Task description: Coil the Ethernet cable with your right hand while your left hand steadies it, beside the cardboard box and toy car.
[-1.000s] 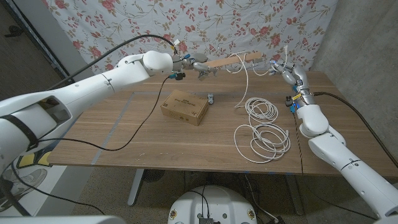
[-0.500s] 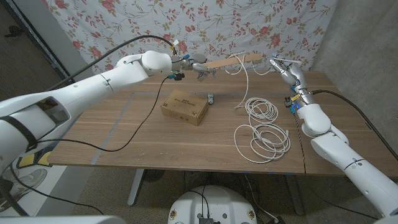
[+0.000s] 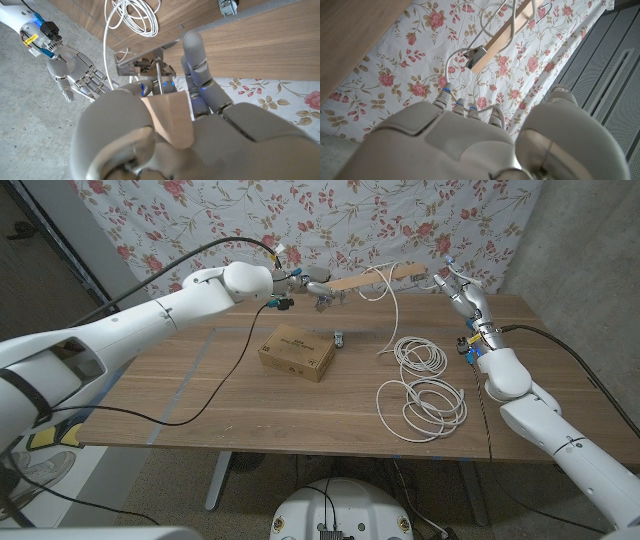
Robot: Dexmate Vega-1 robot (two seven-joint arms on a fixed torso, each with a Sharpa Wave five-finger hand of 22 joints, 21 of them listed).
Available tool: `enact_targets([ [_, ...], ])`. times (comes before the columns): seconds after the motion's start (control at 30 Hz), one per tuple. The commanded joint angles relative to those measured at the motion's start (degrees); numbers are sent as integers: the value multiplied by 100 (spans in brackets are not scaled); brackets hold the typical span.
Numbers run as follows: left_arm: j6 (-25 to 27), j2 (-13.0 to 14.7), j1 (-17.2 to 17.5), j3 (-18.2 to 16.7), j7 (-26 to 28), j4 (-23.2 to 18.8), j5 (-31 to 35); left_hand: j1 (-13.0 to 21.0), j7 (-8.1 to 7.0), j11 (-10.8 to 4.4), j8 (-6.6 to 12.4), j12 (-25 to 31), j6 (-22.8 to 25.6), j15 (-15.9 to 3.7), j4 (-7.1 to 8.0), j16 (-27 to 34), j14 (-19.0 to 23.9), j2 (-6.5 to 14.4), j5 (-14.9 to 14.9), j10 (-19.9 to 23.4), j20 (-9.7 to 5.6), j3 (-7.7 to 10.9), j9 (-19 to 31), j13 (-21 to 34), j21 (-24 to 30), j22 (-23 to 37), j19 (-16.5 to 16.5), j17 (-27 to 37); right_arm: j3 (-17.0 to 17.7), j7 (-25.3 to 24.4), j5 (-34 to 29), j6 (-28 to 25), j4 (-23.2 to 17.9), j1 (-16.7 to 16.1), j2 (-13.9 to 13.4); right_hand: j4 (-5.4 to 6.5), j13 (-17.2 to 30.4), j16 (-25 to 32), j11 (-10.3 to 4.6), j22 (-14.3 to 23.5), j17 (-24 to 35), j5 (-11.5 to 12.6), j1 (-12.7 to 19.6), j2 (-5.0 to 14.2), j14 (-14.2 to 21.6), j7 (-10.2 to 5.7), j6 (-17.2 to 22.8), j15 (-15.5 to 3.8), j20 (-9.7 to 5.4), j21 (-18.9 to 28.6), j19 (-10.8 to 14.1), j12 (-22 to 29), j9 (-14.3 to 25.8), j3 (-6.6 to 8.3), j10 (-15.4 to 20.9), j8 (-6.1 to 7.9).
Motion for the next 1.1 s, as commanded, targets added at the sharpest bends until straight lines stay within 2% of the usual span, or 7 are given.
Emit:
enact_targets([
  [0.03, -30, 130, 10, 6, -24, -118, -61, 7, -13, -12, 44, 30, 20, -1378, 17, 742, 1759, 47, -2, 22, 453, -21, 0, 18, -5, 3, -2178, 12, 104, -620, -1063, -767, -538, -196, -156, -24, -47, 13, 121, 10, -135, 107, 129, 96, -1207, 0, -535, 149, 76, -243, -1515, 28, -23, -97, -937, -83],
  [0.2, -38, 199, 23, 13, -3, -174, -94, 7, 2, -16, 48, 28, 18, -1380, 17, 749, 1766, 48, -4, 14, 456, -22, -8, 19, 8, 25, -2191, 11, 174, -857, -1981, -2140, -1361, -391, -531, -27, -94, -4, 660, 5, -499, 317, 205, 117, -1615, -3, -1392, 422, 65, -730, -1787, 54, -16, -328, -1321, -38],
  [0.33, -45, 261, 37, 17, 17, -216, -139, 6, -8, -16, 59, 30, 12, -1385, 18, 749, 1758, 49, -6, 19, 457, -23, 4, 19, 4, 19, -2186, 12, 129, -908, -2378, -2609, -1604, -395, -683, -61, -99, 50, 564, 10, -771, 486, 321, 118, -1592, 0, -2026, 387, 47, -928, -1671, 102, -24, -486, -1299, -75],
  [0.6, -86, 323, 38, 45, 55, -247, -199, 5, -24, -19, 67, 28, 12, -1375, 19, 757, 1756, 50, -9, 13, 458, -25, -6, 20, 8, 25, -2191, 11, 77, -905, -2976, -3432, -2027, -388, -879, -167, -79, 646, 123, -10, -1173, 849, 817, 64, 1405, 15, -2953, -269, 30, -1232, 879, 779, -8, -1414, 2573, 71],
  [0.73, -111, 328, 23, 68, 52, -233, -220, 5, -17, -17, 70, 28, 17, -1382, 19, 757, 1749, 51, -10, 12, 457, -26, -16, 20, 5, 20, -2189, 11, 65, -1090, -3265, -3575, -2103, -393, -902, 40, 22, 1278, 101, 15, -1030, 835, 684, 253, 3606, 22, -2395, -1054, -305, -1250, 2057, 1335, -21, -1800, 4593, 145],
  [0.93, -193, 318, -10, 106, 19, -182, -246, 4, -19, -14, 83, 28, 12, -1380, 19, 765, 1755, 52, -12, 11, 459, -27, -11, 20, 4, 20, -2193, 11, -91, -1224, -4108, -4375, -2389, -371, -944, 293, 354, 2779, 28, 169, 62, 743, 431, 411, 7014, 556, -702, -1316, -769, -217, 5172, 2566, -53, -2059, 7257, 299],
  [1.1, -219, 314, -40, 138, -7, -156, -265, 4, -17, -15, 84, 29, 9, -1373, 19, 768, 1749, 53, -13, 13, 458, -27, -22, 19, 7, 24, -2193, 11, -632, -615, -5327, -5963, -2772, -135, -1037, 603, 471, 2788, 241, 192, 578, 667, -283, 314, 6855, 602, -214, -1183, -735, -135, 5316, 2593, -46, -2137, 6945, 203],
])
